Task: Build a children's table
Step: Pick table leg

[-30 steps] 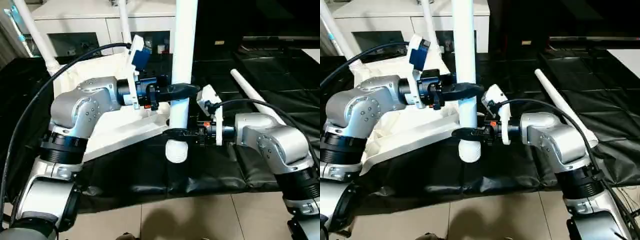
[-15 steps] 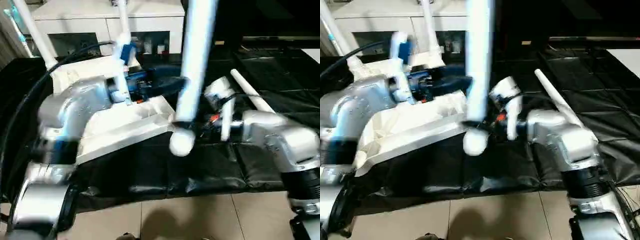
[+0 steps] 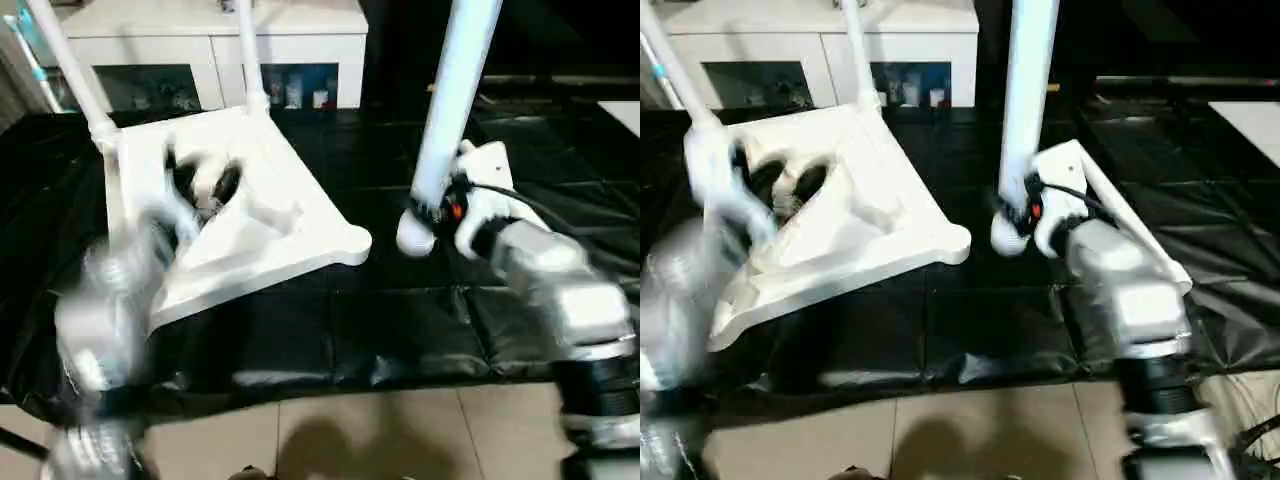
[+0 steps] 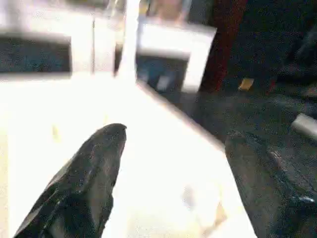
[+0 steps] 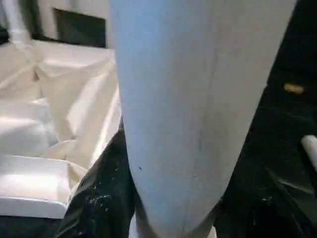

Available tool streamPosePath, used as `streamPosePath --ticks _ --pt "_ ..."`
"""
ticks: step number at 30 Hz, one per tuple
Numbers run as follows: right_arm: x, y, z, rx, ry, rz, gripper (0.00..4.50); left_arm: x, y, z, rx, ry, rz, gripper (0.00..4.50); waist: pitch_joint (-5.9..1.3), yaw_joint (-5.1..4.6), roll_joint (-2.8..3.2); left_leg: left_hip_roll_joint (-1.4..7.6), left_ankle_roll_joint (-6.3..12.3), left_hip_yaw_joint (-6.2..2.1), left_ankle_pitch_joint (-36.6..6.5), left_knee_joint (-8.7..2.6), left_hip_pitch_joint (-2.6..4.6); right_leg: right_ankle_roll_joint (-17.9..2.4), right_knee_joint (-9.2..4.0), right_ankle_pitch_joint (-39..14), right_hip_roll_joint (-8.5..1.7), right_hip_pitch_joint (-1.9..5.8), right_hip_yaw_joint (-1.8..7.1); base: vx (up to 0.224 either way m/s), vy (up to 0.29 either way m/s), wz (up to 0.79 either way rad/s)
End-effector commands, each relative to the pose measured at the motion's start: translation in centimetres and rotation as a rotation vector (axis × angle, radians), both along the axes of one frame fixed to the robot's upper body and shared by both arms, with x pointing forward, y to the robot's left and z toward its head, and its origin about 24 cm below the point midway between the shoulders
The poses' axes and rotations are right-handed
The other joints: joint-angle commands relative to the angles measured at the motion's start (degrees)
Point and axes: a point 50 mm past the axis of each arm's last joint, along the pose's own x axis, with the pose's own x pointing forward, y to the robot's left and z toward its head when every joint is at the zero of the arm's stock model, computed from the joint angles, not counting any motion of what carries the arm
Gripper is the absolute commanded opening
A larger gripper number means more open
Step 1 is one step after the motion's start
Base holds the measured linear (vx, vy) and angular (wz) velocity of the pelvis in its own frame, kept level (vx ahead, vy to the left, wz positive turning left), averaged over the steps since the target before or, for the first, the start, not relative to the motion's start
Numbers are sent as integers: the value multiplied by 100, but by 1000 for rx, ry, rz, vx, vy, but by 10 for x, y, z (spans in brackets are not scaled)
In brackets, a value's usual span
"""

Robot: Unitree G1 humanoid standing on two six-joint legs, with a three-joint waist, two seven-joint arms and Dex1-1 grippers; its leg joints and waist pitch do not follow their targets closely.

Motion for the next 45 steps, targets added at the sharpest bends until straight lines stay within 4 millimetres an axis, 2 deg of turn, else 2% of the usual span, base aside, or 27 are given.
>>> streamPosePath --ticks 1,2,4,10,11,13,14,15,16,17,18,19,20,21,22,23,24,26,28,30,32,33,37,39,43,44,45 --pt "-4 1 5 42 -74 -49 182 -3 -7 8 97 -63 52 366 -415 -59 15 225 93 -69 -1083 -461 94 -734 -448 -1482 -215 259 238 0 0 0" --pt "-6 3 4 68 -89 -56 182 -4 -11 6 128 -71 60 366 -407 -48 36 223 109 -87 -1151 -477 78 -696 -440 -1452 -216 270 230 0 0 0" --pt "-9 3 -4 165 -51 -90 182 -5 -17 -1 149 -76 54 366 -384 -74 -12 221 115 -87 -1345 -502 84 -659 -470 -1594 -223 262 235 0 0 0" --pt "-17 14 -20 125 -36 -50 182 -11 -21 -12 82 -37 119 366 -361 -151 -34 197 29 -94 -1552 -508 54 -566 -494 -1857 -236 281 230 0 0 0" --pt "-17 17 -21 132 -35 -46 182 -12 -21 -11 85 -46 131 366 -361 -165 -68 199 40 -100 -1541 -513 50 -556 -501 -1872 -224 282 221 0 0 0" --pt "-16 21 -24 143 -25 -42 182 -13 -22 -10 94 -59 137 366 -350 -243 -5 273 -108 -183 -1737 -556 94 -519 -507 -1797 -71 251 113 0 0 0" --pt "-16 22 -25 138 -25 -37 182 -14 -21 -10 104 -61 139 366 -337 -337 55 454 -87 -325 -1999 -668 190 -581 -509 -1568 72 224 -6 0 0 0" --pt "-16 25 -26 126 -26 -25 182 -14 -20 -10 128 -73 143 366 -359 -422 137 898 126 -597 -2029 -879 303 -766 -284 -1083 89 210 -100 -6 -51 2" --pt "-16 26 -27 122 -27 -24 182 -14 -20 -9 134 -80 141 366 -356 -426 202 1086 279 -673 -1951 -939 329 -811 -124 -864 59 169 -104 -1 -88 3" --pt "-15 28 -29 125 -17 -23 182 -14 -19 -10 122 -73 134 366 -361 -465 198 1176 646 -675 -1832 -963 322 -895 50 -667 -16 151 -92 1 -172 4" --pt "-15 29 -31 118 -9 -18 182 -13 -18 -10 144 -64 144 366 -359 -461 115 1020 969 -538 -1802 -866 254 -1099 8 -563 -114 162 -18 3 -139 1" --pt "-15 30 -32 114 -6 -16 182 -12 -18 -10 154 -60 150 366 -347 -446 18 770 1027 -362 -1914 -719 168 -1251 -196 -691 -177 182 70 -4 -133 3" --pt "-15 30 -35 88 -9 -36 182 -12 -18 -6 157 -90 137 366 -421 -283 -276 -188 770 121 -1618 100 -13 -995 -682 -1962 -311 296 172 0 0 0" --pt "-15 31 -37 78 -7 -39 182 -11 -19 -4 154 -97 130 366 -382 -60 -296 -151 512 -14 -686 109 -120 12 -780 -3604 -598 355 315 -19 -122 1" --pt "-15 31 -38 71 -5 -40 182 -11 -20 -4 153 -100 125 366 -345 -2 -267 -89 415 -63 -518 16 -139 721 -833 -4404 -584 297 359 -36 -117 -3" --pt "-15 32 -39 80 -2 -39 182 -11 -21 -4 151 -100 97 366 -370 -4 -267 -57 373 -92 -542 -75 -143 841 -798 -4338 -516 324 278 -36 -117 -3" --pt "-14 33 -40 89 1 -39 182 -11 -23 -5 150 -103 71 366 -386 -28 -189 8 306 -159 -596 -236 -157 871 -740 -3659 -318 325 82 -45 -67 -8" --pt "-13 34 -40 86 14 -56 182 -11 -25 -6 144 -110 54 366 -416 -50 -89 142 308 -211 -812 -332 -26 629 -736 -2743 -211 288 -62 0 0 0" --pt "-11 36 -40 80 18 -55 182 -11 -26 -7 142 -106 51 366 -424 -68 -77 226 280 -239 -1007 -384 19 250 -687 -2311 -210 305 -68 0 0 0" --pt "-11 36 -40 111 31 -61 182 -12 -29 -7 133 -110 25 366 -375 -94 -43 277 239 -229 -1533 -434 150 -13 -756 -2613 -234 241 -65 0 0 0" --pt "-11 36 -41 99 35 -57 182 -12 -31 -7 128 -113 19 366 -325 -145 -12 319 147 -264 -2026 -496 202 -94 -806 -2869 -254 274 -100 -4 52 5" --pt "-11 36 -41 98 35 -56 182 -12 -31 -7 128 -113 19 366 -327 -157 12 357 79 -285 -2286 -530 275 -158 -820 -2805 -267 270 -92 -2 60 3" --pt "-13 33 -47 47 10 -49 182 -14 -35 -12 114 -91 -15 366 -343 -164 -46 321 12 -291 -2331 -571 224 -294 -735 -2565 -348 348 -26 2 46 1" --pt "-14 36 -46 56 13 -24 182 -16 -36 -12 103 -92 -31 366 -316 -183 -41 296 -24 -293 -2852 -601 329 -227 -755 -3247 -358 372 -22 0 0 0" --pt "-15 40 -47 44 13 8 182 -16 -34 -13 113 -90 -17 366 -183 -298 -27 291 21 -291 -3919 -579 740 -43 -987 -4159 -209 343 -278 0 0 0" --pt "-15 41 -47 39 11 17 182 -16 -34 -13 114 -91 -16 366 -121 -366 6 359 37 -312 -4305 -643 822 54 -1008 -4147 -122 401 -436 0 0 0" --pt "-15 41 -46 30 6 21 182 -16 -33 -13 114 -91 -16 366 -98 -396 59 575 4 -362 -4780 -916 694 -26 -592 -3494 -92 631 -420 0 0 0"
